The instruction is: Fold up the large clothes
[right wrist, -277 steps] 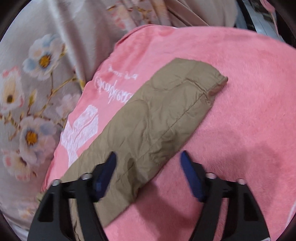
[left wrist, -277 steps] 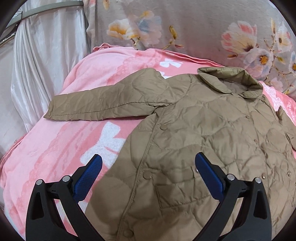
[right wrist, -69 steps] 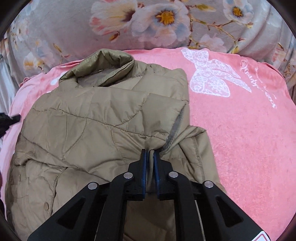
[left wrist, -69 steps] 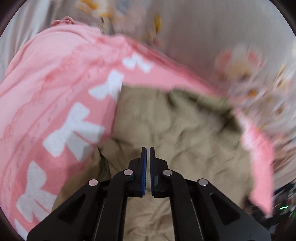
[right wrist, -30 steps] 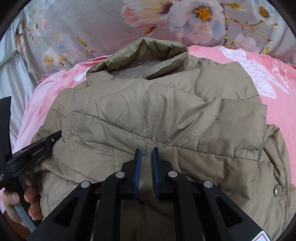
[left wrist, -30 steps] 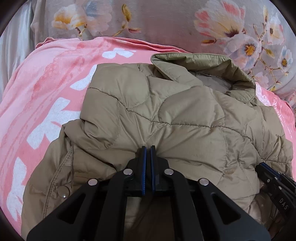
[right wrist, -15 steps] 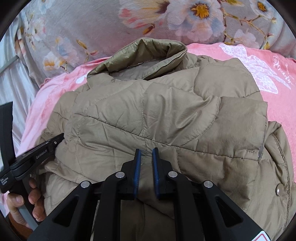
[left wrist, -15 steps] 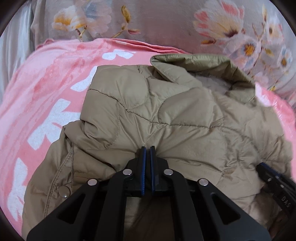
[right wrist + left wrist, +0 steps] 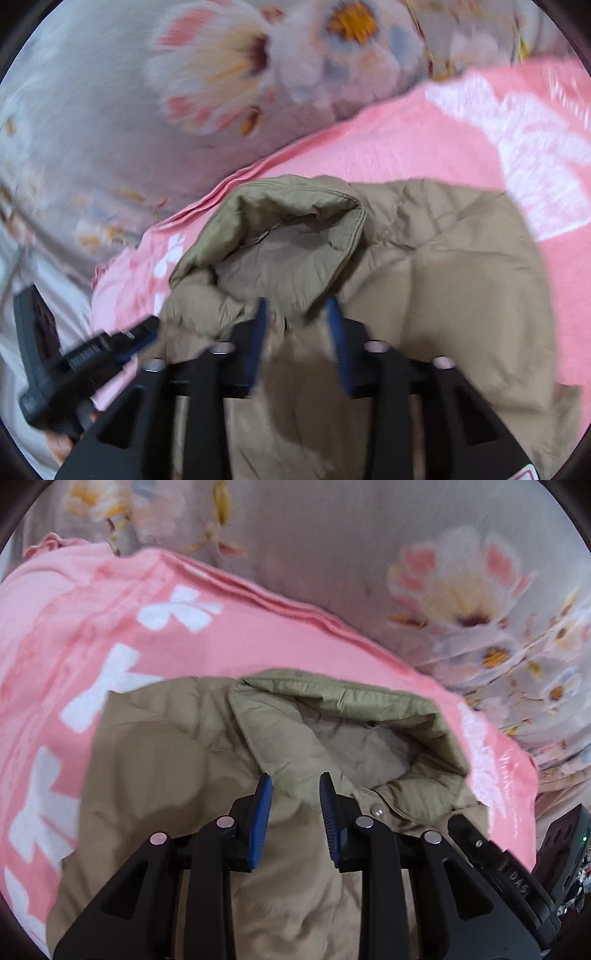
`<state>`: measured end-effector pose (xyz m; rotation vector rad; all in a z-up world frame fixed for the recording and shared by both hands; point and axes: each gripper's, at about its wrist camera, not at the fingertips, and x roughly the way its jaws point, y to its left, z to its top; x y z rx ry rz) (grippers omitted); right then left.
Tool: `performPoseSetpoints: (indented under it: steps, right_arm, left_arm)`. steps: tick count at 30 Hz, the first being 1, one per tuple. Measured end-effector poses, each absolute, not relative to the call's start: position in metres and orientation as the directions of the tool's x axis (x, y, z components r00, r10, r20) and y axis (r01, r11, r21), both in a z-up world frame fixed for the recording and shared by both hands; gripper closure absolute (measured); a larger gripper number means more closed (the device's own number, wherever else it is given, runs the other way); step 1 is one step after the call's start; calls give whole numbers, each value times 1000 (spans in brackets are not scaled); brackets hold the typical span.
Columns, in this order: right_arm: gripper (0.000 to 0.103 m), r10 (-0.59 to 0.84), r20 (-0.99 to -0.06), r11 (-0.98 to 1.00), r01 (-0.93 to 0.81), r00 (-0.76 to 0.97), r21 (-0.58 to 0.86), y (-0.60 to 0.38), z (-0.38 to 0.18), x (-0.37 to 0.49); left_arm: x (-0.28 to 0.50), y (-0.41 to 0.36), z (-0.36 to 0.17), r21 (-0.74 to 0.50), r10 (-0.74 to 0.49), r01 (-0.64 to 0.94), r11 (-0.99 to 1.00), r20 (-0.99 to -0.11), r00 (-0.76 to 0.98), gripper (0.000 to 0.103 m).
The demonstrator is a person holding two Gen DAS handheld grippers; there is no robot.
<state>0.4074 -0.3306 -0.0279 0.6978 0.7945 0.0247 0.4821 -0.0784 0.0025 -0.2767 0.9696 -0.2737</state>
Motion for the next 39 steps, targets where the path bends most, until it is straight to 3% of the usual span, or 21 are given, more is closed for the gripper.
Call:
performPoseSetpoints:
  steps: [2, 4, 10, 16, 19, 23, 24, 30, 34, 39]
  right_arm:
    - [57, 266, -657, 766, 258, 706, 588, -331, -37, 419]
    - [98, 287, -671, 781, 239, 684, 577, -326, -45, 428]
    - [101, 197, -721, 886, 193, 664, 421, -315, -62, 419]
    - [103, 165, -746, 905, 202, 645, 375, -311, -76, 422]
    - [103, 220, -753, 891, 186, 620, 413, -319, -73, 418]
    - [97, 122, -766, 913, 231, 631, 336, -339, -38, 387]
    - [89, 92, -752, 920, 233, 652, 315, -342, -26, 384]
    - [89, 59, -629, 918, 205, 775, 339, -340, 48, 435]
    - [89, 99, -656, 908, 202, 748, 367, -329, 30, 487]
    - [94, 104, -750, 946, 168, 653, 277, -314, -25, 498]
  left_arm:
    - [494, -84, -10, -346, -332, 72, 936, -789, 516, 78]
    - [501, -92, -20, -297, -297, 84, 951, -806, 511, 78]
    - [494, -93, -55, -216, -251, 127, 968, -822, 511, 81]
    - [482, -102, -64, -136, -199, 152, 979, -799, 567, 82]
    - [476, -94, -60, -153, -223, 170, 974, -792, 568, 82]
    - [465, -70, -33, -100, -203, 197, 975, -758, 620, 82]
    - [468, -68, -25, -86, -188, 188, 978, -748, 637, 82]
    - [514, -94, 37, -162, -236, 172, 972, -705, 669, 80]
    - [544, -118, 14, -166, -214, 134, 977, -746, 630, 78]
    - [548, -121, -52, -124, -178, 136, 983, -819, 546, 79]
